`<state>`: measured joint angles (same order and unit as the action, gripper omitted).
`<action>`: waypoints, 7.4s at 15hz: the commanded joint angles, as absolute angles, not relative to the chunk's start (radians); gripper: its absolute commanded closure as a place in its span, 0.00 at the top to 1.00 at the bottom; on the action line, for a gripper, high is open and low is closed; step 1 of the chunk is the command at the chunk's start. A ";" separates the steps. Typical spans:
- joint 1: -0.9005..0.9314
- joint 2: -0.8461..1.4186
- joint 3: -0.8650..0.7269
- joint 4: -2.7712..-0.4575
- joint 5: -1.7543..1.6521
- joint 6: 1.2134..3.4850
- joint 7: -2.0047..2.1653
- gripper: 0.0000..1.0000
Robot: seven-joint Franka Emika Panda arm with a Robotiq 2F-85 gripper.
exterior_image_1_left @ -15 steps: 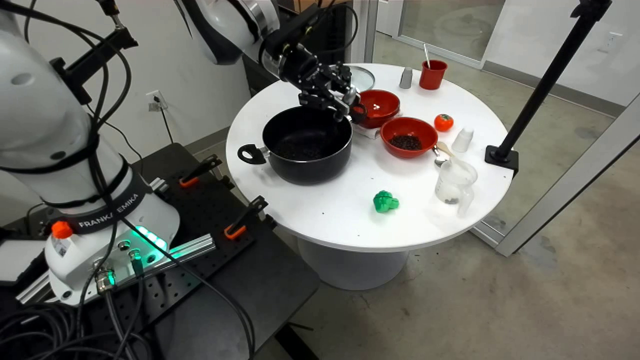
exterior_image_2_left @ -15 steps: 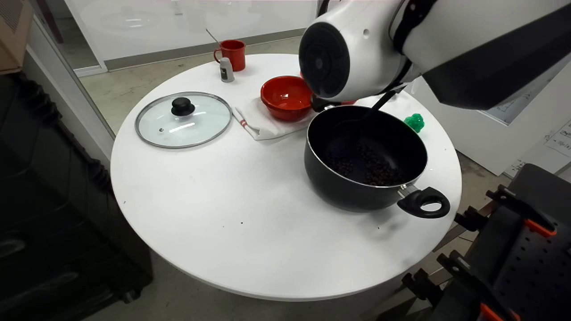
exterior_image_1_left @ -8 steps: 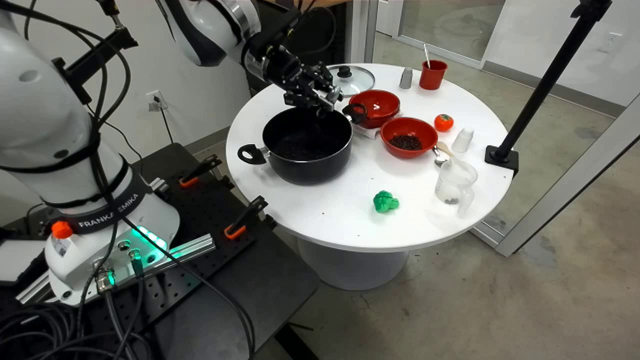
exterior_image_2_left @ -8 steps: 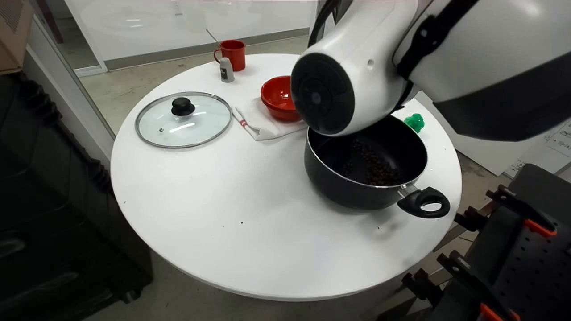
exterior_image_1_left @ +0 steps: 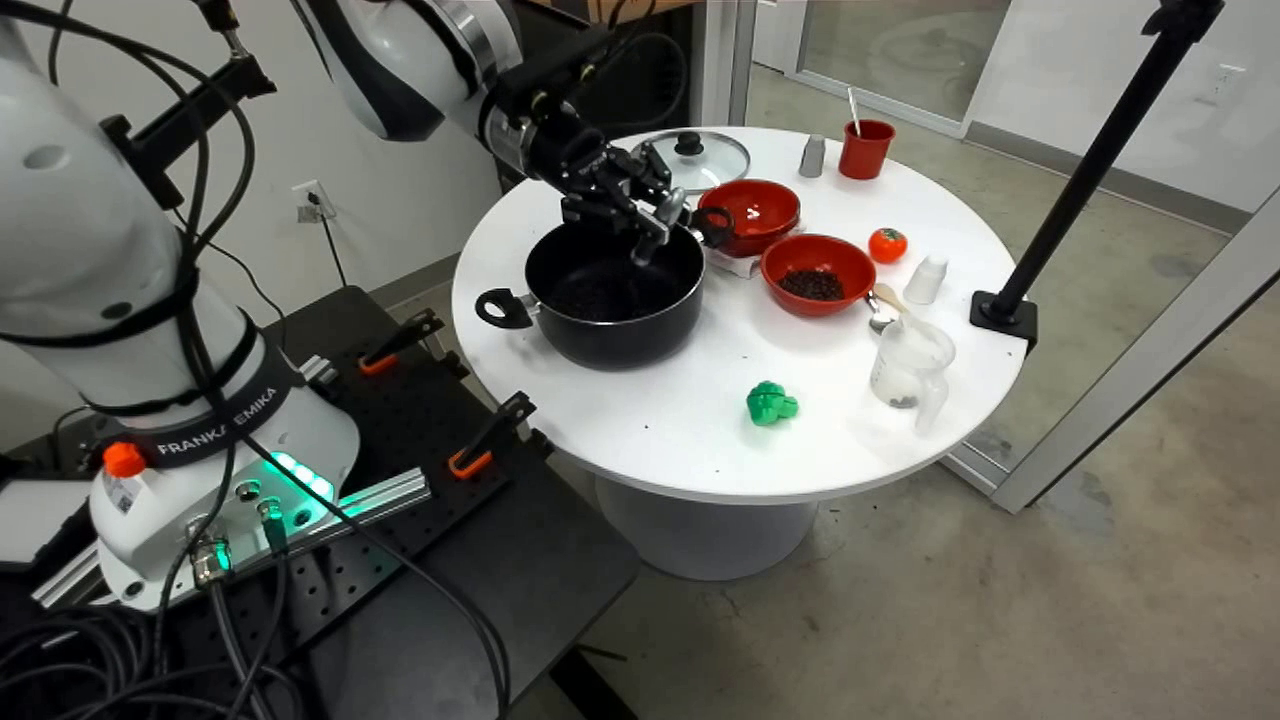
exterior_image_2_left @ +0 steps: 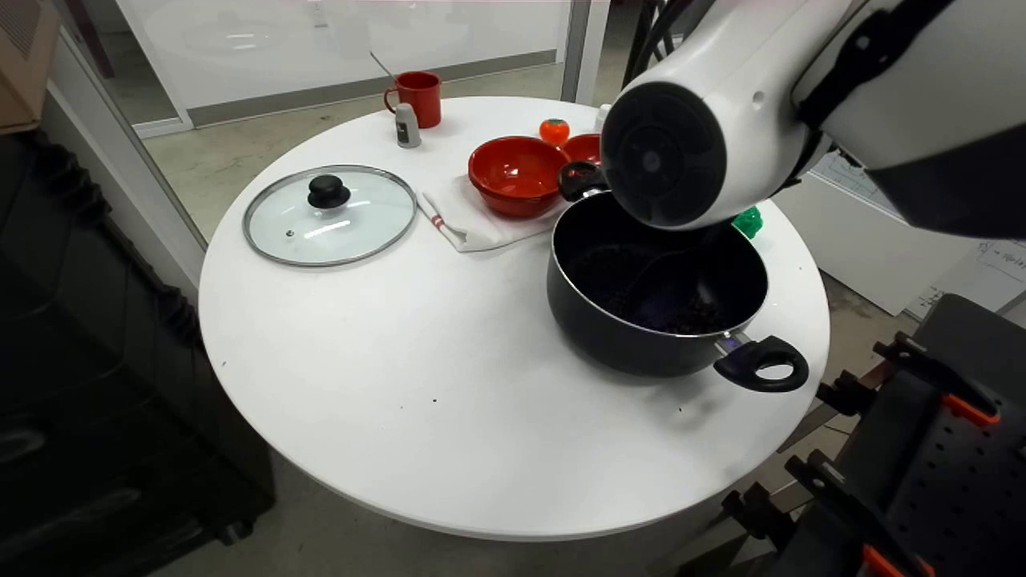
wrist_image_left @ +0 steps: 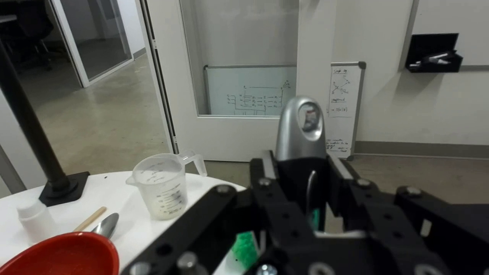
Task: Use the black spoon to stir the contents in the black pot
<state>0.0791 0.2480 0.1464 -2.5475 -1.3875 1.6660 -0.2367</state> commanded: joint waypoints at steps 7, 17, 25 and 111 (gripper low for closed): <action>0.009 0.251 0.063 -2.464 -1.389 1.643 -0.266 0.08; 0.066 0.291 0.127 -2.401 -1.356 1.656 -0.210 0.08; 0.088 0.269 0.168 -2.387 -1.292 1.702 -0.223 0.08; -0.148 0.245 0.041 -2.205 -0.399 2.042 -0.912 1.00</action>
<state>-0.1478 0.3441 0.0553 -2.1418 -0.5181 2.0109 -0.9274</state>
